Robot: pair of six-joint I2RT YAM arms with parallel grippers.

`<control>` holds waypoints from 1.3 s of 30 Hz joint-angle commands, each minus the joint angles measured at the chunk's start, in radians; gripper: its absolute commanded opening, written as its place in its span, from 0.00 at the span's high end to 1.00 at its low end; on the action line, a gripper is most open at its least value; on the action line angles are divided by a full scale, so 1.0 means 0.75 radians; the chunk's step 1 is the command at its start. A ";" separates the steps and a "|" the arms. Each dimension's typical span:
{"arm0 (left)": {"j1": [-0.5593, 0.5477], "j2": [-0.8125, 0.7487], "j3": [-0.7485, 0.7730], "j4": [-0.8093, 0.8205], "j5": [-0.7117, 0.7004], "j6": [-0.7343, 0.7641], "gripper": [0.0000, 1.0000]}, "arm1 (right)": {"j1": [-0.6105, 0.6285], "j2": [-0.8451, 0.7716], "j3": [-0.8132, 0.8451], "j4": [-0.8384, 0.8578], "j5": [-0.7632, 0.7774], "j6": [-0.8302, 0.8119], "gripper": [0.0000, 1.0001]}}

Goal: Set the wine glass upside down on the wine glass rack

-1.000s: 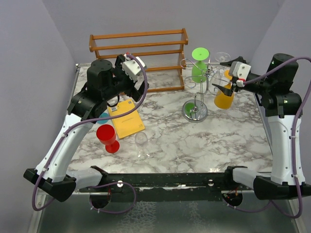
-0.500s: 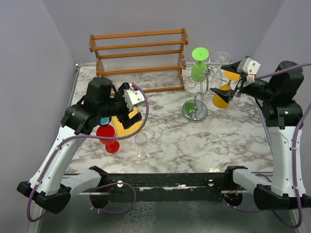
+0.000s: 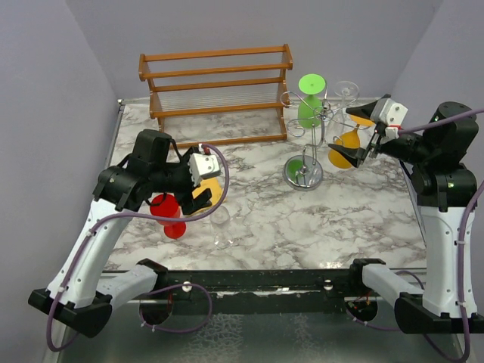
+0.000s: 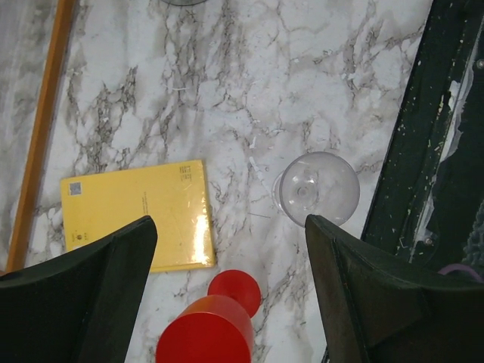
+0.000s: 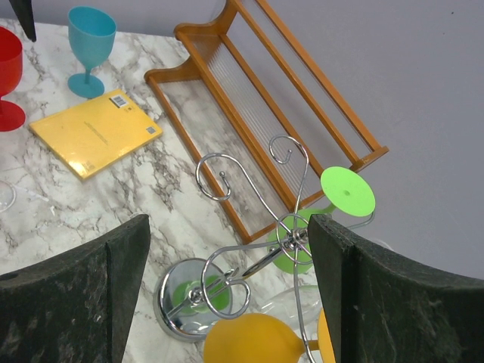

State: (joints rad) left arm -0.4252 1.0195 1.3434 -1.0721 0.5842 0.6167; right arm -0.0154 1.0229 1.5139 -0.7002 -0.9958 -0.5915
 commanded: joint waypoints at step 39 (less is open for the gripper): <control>-0.435 0.319 0.003 -0.074 -0.322 0.033 0.64 | -0.008 -0.043 -0.104 0.000 0.050 -0.058 0.15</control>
State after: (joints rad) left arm -0.7364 1.2491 1.3518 -1.1255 0.3641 0.6250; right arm -0.0154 0.9985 1.4448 -0.7033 -0.9810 -0.6231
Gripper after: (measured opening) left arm 0.403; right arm 0.846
